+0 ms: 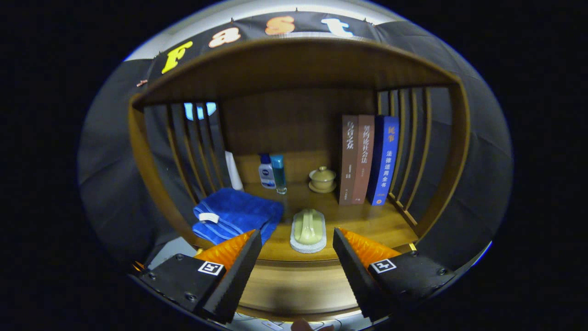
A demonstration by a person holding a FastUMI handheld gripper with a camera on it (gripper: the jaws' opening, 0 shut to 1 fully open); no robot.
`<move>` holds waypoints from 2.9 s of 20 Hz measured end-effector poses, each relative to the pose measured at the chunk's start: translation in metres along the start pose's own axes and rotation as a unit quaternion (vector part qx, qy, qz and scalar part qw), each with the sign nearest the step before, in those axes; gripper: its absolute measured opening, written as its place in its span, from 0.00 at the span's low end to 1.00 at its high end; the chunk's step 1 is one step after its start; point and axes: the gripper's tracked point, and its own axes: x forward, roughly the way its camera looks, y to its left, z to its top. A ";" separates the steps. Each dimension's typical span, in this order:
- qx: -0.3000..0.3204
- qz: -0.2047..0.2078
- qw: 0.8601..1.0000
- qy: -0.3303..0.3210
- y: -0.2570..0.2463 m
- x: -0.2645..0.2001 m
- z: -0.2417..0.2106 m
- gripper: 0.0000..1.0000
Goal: Pull open the drawer, take out the items inside it, and place them on the countertop above the cabinet.
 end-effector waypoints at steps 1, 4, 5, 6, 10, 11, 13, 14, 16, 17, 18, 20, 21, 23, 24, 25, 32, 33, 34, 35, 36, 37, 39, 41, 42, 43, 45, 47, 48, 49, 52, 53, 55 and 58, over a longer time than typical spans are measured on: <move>0.003 -0.001 1.000 -0.017 0.001 -0.016 0.000 0.99; -0.004 0.006 0.999 -0.053 0.003 -0.051 -0.007 1.00; -0.010 0.010 0.998 -0.063 0.003 -0.060 -0.009 0.99; -0.020 0.008 0.997 -0.072 0.003 -0.068 -0.013 0.99; -0.036 0.012 0.994 -0.104 0.010 -0.101 -0.030 0.99; -0.033 0.018 0.992 -0.118 0.016 -0.110 -0.034 0.99; -0.037 0.017 0.990 -0.137 0.018 -0.121 -0.051 0.99; -0.037 0.016 0.990 -0.138 0.018 -0.123 -0.065 0.99; -0.034 0.021 0.990 -0.133 0.022 -0.124 -0.094 0.99; -0.035 0.016 0.991 -0.129 0.018 -0.123 -0.109 1.00; -0.036 0.008 0.991 -0.129 0.012 -0.120 -0.122 1.00; -0.035 -0.007 0.991 -0.126 0.000 -0.115 -0.146 1.00; -0.034 -0.010 0.992 -0.122 -0.005 -0.112 -0.161 1.00; -0.030 -0.019 0.993 -0.109 -0.017 -0.103 -0.185 1.00; -0.027 -0.022 0.994 -0.103 -0.021 -0.099 -0.197 1.00; -0.028 -0.019 0.994 -0.100 -0.020 -0.096 -0.208 1.00; -0.031 -0.014 0.997 -0.072 -0.015 -0.065 -0.239 1.00; -0.033 -0.017 0.997 -0.065 -0.015 -0.059 -0.244 1.00; -0.032 -0.020 0.997 -0.063 -0.015 -0.054 -0.245 0.99; -0.028 -0.019 0.997 -0.062 -0.013 -0.050 -0.246 0.99; -0.028 -0.019 0.998 -0.060 -0.012 -0.046 -0.246 1.00; -0.030 -0.024 0.998 -0.055 -0.017 -0.044 -0.251 1.00; -0.034 -0.024 0.997 -0.065 -0.017 -0.044 -0.249 1.00; -0.032 -0.025 0.997 -0.068 -0.018 -0.047 -0.248 1.00; -0.034 -0.024 0.997 -0.066 -0.018 -0.046 -0.249 1.00; -0.033 -0.024 0.997 -0.067 -0.018 -0.047 -0.247 1.00; -0.034 -0.023 0.997 -0.069 -0.019 -0.045 -0.242 1.00; -0.036 -0.021 0.997 -0.070 -0.019 -0.038 -0.235 1.00; -0.037 -0.020 0.997 -0.070 -0.019 -0.033 -0.233 1.00; -0.037 -0.020 0.997 -0.071 -0.018 -0.028 -0.231 1.00; -0.040 -0.021 0.997 -0.066 -0.019 -0.015 -0.226 1.00; -0.041 -0.021 0.997 -0.066 -0.018 -0.009 -0.224 1.00; -0.044 -0.022 0.997 -0.064 -0.018 0.006 -0.221 1.00; -0.046 -0.023 0.997 -0.063 -0.018 0.027 -0.214 1.00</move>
